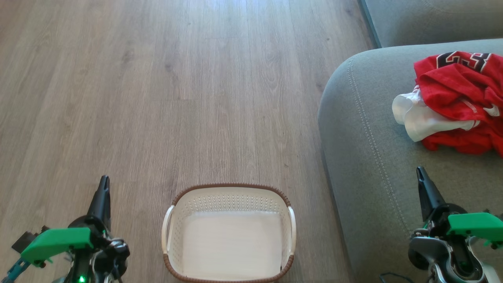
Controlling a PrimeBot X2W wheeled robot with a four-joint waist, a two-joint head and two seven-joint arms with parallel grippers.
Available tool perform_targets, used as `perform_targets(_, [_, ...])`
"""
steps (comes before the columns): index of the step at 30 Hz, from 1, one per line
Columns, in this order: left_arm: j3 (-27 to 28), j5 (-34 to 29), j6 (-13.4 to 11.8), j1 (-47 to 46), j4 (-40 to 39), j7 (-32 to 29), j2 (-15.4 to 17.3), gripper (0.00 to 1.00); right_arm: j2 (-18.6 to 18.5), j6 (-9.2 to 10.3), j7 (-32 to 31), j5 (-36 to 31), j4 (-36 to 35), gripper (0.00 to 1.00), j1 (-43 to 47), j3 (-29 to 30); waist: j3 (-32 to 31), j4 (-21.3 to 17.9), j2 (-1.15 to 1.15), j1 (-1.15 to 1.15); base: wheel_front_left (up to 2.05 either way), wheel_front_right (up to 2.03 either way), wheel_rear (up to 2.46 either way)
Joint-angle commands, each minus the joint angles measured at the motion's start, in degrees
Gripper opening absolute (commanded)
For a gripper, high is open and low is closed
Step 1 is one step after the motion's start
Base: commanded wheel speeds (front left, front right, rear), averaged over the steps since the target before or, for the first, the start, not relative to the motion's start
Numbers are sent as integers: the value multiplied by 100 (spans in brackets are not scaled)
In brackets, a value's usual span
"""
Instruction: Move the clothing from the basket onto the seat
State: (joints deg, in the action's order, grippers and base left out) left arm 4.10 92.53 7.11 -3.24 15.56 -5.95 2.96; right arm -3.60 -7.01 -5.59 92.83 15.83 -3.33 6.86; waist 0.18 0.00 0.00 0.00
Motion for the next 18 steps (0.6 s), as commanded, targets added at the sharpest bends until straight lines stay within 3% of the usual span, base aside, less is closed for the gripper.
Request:
perform_targets(1, [198,-1,37,-291,-152,-19,26,0,18,-47,-32,-7,-184,0,-278,-106,0,0,0,0,0,0,0])
perform_targets(18, [208,-9,37,-292,-152,-27,19,0,29,-47,-45,-20,-183,0,-280,-91,0,0,0,0,0,0,0])
